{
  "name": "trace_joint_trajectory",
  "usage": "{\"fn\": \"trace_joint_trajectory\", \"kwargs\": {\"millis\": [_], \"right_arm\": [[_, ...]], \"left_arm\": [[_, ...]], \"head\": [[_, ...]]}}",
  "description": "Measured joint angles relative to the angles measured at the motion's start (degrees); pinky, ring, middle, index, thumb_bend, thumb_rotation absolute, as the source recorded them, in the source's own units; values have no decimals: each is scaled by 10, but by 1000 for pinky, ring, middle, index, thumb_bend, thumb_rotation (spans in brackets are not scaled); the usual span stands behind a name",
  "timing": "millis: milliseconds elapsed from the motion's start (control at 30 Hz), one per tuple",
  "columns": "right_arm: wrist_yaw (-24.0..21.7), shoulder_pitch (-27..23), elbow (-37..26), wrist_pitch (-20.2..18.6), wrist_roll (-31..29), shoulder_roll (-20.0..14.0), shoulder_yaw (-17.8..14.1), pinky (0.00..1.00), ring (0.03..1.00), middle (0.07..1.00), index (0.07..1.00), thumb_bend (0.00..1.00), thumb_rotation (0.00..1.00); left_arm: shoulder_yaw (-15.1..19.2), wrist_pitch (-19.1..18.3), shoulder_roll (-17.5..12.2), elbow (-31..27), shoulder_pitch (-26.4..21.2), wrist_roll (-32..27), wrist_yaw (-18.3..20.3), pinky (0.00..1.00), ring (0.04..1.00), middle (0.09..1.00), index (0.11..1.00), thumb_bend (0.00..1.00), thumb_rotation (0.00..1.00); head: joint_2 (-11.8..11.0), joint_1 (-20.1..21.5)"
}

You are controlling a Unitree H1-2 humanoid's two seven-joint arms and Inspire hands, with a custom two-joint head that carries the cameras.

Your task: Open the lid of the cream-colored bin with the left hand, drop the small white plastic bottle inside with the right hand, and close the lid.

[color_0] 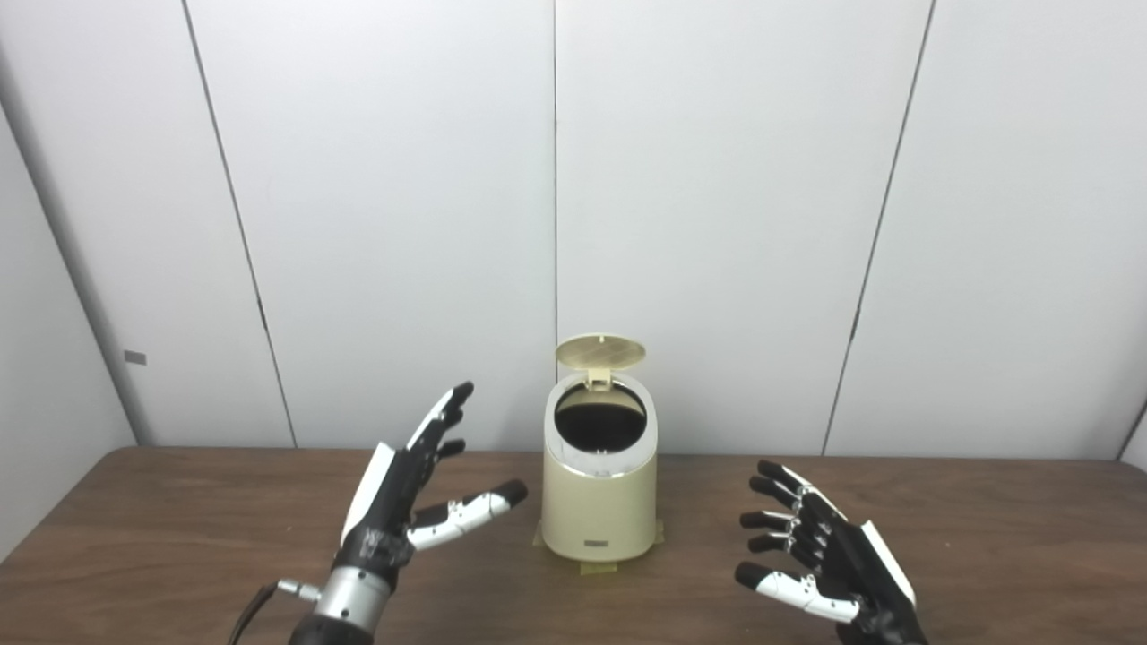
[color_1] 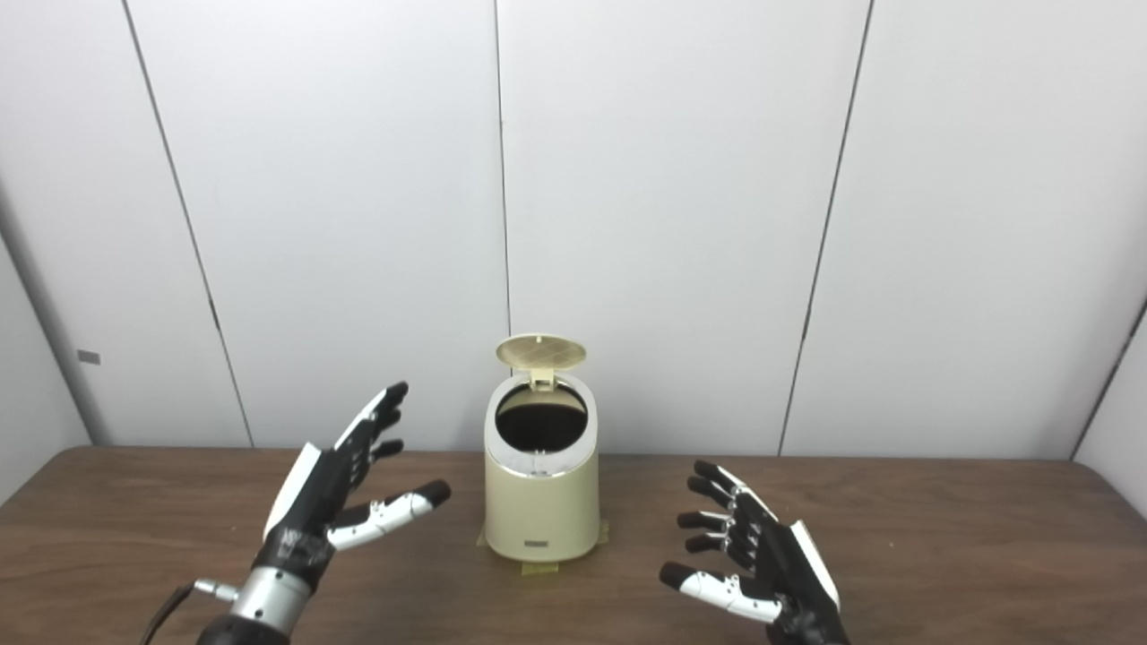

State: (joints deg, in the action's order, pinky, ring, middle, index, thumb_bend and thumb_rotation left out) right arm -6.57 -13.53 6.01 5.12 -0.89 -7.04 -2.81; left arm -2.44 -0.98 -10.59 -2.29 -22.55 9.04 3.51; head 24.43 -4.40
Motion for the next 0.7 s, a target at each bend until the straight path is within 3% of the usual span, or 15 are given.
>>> {"fn": "trace_joint_trajectory", "kwargs": {"millis": [267, 700], "right_arm": [[0, 4, -6, -2, -1, 6, -1, 607, 706, 833, 829, 782, 230], [5, 5, -20, -4, 2, 12, -2, 593, 679, 813, 813, 795, 247]], "left_arm": [[-7, -11, -6, 60, -77, 19, 12, 861, 986, 987, 999, 909, 338], [-52, -11, -11, 189, -197, 82, 21, 911, 1000, 972, 952, 956, 447]], "head": [[-4, 4], [-8, 11]]}}
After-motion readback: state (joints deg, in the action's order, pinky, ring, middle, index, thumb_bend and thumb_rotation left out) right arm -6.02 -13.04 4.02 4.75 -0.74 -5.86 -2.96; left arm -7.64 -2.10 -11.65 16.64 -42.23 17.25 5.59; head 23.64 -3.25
